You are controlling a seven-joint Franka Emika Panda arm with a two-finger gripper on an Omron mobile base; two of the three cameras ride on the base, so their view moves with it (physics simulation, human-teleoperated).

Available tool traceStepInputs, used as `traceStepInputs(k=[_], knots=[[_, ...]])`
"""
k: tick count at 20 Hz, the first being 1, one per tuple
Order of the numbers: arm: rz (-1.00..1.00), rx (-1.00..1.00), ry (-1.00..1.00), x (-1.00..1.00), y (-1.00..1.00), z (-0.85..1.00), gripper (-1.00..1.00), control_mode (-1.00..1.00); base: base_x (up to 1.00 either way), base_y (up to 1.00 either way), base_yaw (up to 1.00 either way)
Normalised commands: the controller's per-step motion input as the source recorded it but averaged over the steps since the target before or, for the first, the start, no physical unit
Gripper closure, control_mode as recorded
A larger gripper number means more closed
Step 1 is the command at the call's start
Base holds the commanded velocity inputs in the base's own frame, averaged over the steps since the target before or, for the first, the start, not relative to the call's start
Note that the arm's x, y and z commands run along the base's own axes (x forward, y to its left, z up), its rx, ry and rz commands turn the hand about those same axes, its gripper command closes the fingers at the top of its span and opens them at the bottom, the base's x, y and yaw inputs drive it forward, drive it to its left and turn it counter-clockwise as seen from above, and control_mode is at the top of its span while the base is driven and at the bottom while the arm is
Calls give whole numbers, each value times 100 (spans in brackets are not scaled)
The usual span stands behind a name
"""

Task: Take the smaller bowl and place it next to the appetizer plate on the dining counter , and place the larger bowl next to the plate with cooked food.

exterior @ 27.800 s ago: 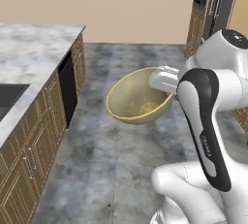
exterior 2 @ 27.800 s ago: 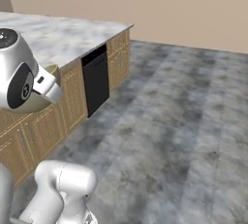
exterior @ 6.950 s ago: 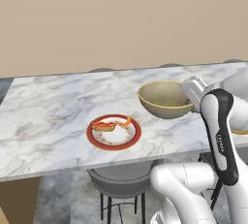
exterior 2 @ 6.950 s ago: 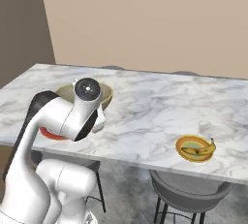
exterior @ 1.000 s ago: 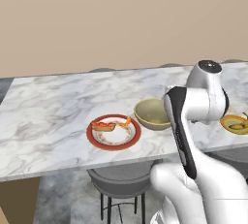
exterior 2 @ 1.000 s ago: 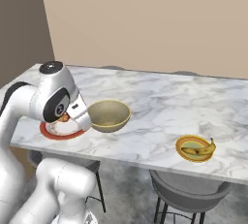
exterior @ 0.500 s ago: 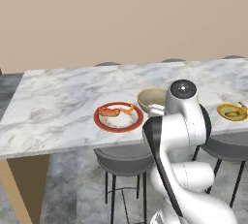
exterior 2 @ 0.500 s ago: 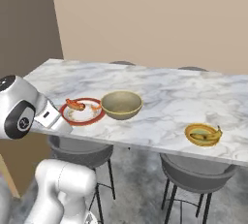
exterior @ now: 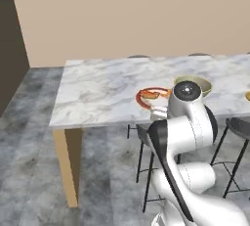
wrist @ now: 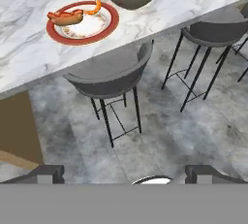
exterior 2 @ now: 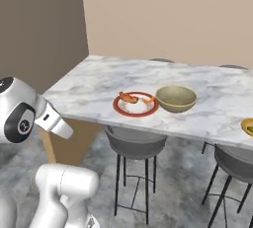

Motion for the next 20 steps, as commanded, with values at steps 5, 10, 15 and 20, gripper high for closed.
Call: traceStepInputs(k=[5, 10, 15, 20], knots=[[0, 0, 0, 0, 0, 0, -100, 100, 4, 100, 10], [0, 0, 0, 0, 0, 0, -100, 100, 4, 100, 7], [0, 0, 0, 0, 0, 0, -100, 100, 2, 100, 7], [0, 0, 0, 0, 0, 0, -100, 100, 26, 100, 0]])
